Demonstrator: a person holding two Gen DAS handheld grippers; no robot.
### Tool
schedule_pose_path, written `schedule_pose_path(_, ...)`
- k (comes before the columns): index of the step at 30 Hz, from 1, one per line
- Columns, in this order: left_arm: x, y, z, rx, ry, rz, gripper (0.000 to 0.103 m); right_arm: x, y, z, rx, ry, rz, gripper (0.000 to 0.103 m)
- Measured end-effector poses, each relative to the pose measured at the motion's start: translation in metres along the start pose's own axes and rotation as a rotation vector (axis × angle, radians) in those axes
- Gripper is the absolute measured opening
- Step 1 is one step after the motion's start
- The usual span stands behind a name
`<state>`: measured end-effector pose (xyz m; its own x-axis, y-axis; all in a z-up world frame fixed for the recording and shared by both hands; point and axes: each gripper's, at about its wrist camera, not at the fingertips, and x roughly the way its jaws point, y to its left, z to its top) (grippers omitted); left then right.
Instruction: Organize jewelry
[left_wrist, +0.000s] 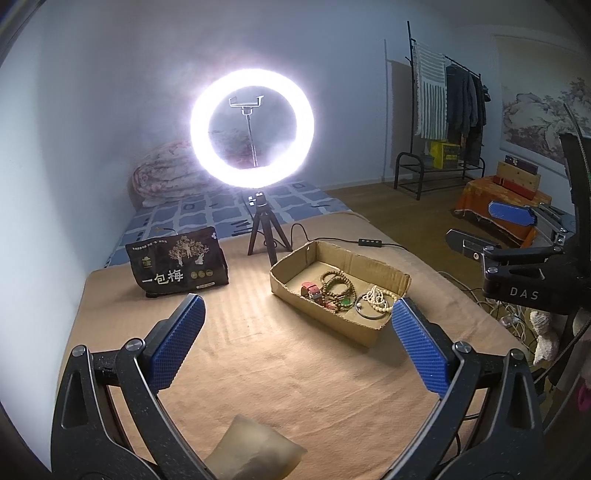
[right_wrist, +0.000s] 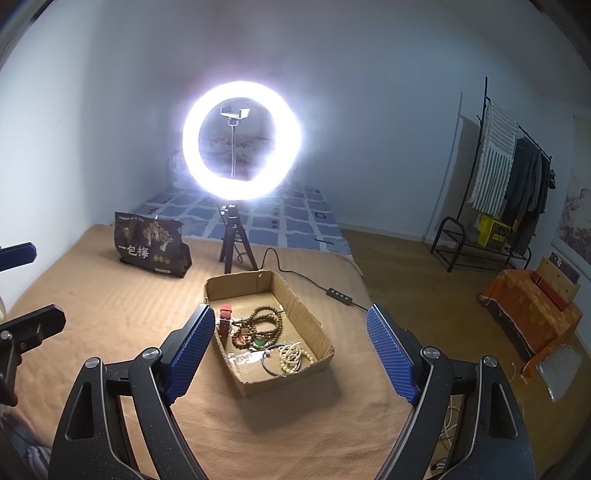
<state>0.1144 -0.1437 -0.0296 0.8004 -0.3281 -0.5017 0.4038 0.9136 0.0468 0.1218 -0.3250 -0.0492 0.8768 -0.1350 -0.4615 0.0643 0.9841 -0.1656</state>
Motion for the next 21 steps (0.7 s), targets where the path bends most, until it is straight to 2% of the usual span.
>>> schedule_pose_path(21,0.0013,-0.003,-0.0016,0.002,0.011,0.029,0.103,0.0032,-0.0022,-0.0011,-0.002,0.01,-0.005,0.085)
